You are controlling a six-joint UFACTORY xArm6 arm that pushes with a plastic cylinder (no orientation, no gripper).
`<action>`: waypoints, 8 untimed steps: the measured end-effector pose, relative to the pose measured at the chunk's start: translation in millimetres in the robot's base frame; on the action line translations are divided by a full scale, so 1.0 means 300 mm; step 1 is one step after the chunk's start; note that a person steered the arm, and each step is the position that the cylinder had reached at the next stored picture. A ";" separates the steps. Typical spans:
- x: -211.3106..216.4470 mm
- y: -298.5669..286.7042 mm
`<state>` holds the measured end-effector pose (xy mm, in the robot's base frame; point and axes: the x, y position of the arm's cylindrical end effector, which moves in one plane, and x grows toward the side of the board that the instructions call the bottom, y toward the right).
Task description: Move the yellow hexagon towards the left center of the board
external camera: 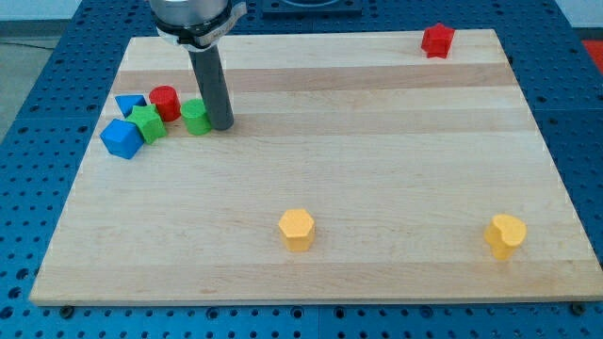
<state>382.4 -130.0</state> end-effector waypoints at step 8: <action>0.624 0.346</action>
<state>569.7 -26.2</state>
